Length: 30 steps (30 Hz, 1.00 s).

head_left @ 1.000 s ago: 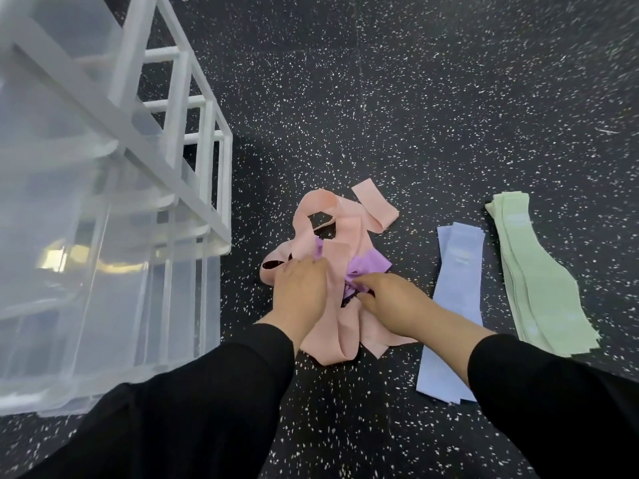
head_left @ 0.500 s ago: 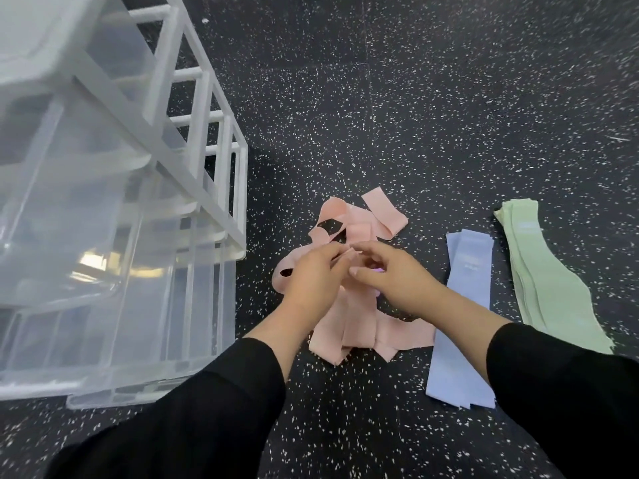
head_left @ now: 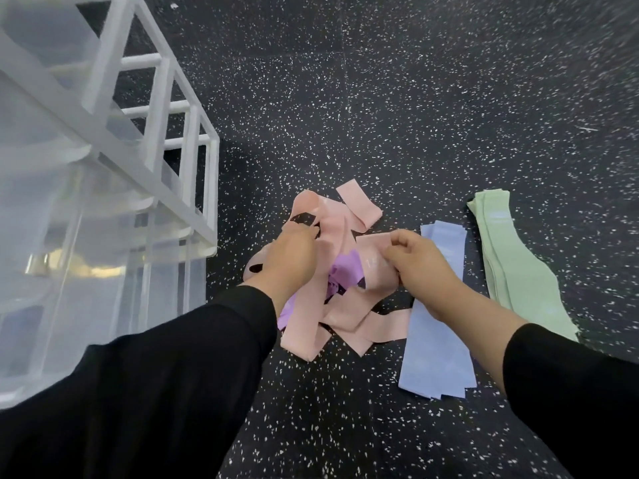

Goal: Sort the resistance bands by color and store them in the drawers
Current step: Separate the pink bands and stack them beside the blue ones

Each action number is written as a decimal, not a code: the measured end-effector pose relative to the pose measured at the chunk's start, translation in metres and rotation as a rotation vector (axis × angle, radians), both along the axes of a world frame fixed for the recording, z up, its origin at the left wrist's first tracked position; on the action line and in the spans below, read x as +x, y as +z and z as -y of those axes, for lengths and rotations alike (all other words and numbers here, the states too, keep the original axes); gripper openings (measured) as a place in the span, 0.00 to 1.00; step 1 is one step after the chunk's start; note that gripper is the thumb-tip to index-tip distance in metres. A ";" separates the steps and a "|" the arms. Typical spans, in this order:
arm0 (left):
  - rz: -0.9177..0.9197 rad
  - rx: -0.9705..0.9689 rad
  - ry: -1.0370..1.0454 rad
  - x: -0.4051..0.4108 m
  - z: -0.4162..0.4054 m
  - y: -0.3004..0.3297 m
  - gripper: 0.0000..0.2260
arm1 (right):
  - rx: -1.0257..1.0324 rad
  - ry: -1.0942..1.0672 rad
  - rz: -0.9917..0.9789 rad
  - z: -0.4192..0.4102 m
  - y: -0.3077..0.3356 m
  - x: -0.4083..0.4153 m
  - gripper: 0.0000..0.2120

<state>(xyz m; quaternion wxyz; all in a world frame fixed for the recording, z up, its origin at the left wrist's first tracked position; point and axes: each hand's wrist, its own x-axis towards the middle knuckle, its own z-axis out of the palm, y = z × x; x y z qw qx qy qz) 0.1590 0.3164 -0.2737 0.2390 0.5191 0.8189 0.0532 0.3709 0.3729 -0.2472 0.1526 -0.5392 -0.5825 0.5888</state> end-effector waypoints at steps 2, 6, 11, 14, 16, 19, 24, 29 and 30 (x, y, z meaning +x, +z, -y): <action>-0.098 -0.086 -0.130 0.004 -0.006 -0.003 0.15 | -0.033 -0.025 -0.019 0.002 -0.005 0.002 0.10; -0.232 -0.103 -0.212 0.007 -0.012 -0.014 0.12 | -0.078 -0.054 -0.096 0.004 -0.010 0.002 0.10; -0.265 -0.042 -0.120 0.006 -0.007 -0.016 0.09 | -0.064 -0.024 -0.083 0.003 -0.009 -0.002 0.09; -0.125 0.142 0.047 0.000 0.002 -0.012 0.07 | -0.056 -0.034 -0.057 0.001 -0.004 -0.002 0.08; -0.008 0.187 0.068 -0.007 0.013 -0.007 0.09 | -0.040 -0.034 -0.048 0.001 0.001 -0.004 0.08; 0.045 0.165 0.048 -0.016 0.031 0.003 0.12 | -0.003 -0.007 -0.027 0.003 0.012 -0.007 0.08; 0.116 0.309 0.087 -0.016 0.041 0.048 0.16 | 0.079 -0.006 -0.040 0.009 0.036 -0.019 0.08; 0.275 0.454 0.269 -0.006 0.051 0.111 0.14 | 0.166 -0.011 -0.042 0.021 0.077 -0.030 0.12; 0.321 0.474 0.323 -0.004 0.052 0.123 0.17 | 0.193 -0.021 -0.045 0.025 0.086 -0.032 0.10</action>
